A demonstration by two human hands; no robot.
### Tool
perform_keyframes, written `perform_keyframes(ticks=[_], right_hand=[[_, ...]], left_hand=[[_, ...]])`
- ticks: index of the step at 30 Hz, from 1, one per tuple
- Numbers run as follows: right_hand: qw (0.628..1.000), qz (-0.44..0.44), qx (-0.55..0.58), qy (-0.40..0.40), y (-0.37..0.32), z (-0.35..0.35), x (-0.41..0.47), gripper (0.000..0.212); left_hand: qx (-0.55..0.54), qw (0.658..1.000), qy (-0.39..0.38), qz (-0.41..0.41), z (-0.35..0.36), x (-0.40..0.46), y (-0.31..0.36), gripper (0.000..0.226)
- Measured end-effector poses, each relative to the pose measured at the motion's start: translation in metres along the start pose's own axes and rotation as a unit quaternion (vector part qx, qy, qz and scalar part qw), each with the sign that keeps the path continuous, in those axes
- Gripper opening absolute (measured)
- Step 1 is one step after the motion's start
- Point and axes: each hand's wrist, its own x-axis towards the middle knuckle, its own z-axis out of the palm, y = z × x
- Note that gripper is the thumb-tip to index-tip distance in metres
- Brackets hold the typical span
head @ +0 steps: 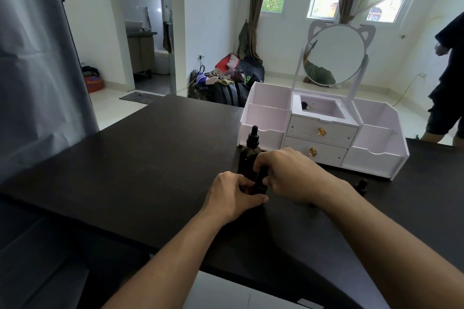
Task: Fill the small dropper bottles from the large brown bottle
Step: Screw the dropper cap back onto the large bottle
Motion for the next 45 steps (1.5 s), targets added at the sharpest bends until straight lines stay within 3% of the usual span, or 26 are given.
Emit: perform_keyframes(ticks=[19, 38, 45], right_hand=[[1.000, -0.004, 0.013, 0.014, 0.003, 0.011, 0.002, 0.021], [0.999, -0.015, 0.034, -0.006, 0.004, 0.010, 0.000, 0.025], [0.999, 0.013, 0.024, 0.028, 0.000, 0.016, 0.000, 0.016]], left_hand=[[0.017, 1.000, 0.000, 0.014, 0.000, -0.002, 0.001, 0.030], [-0.003, 1.000, 0.001, 0.011, 0.000, -0.003, 0.001, 0.026], [0.016, 1.000, -0.011, 0.014, 0.001, 0.000, -0.002, 0.033]])
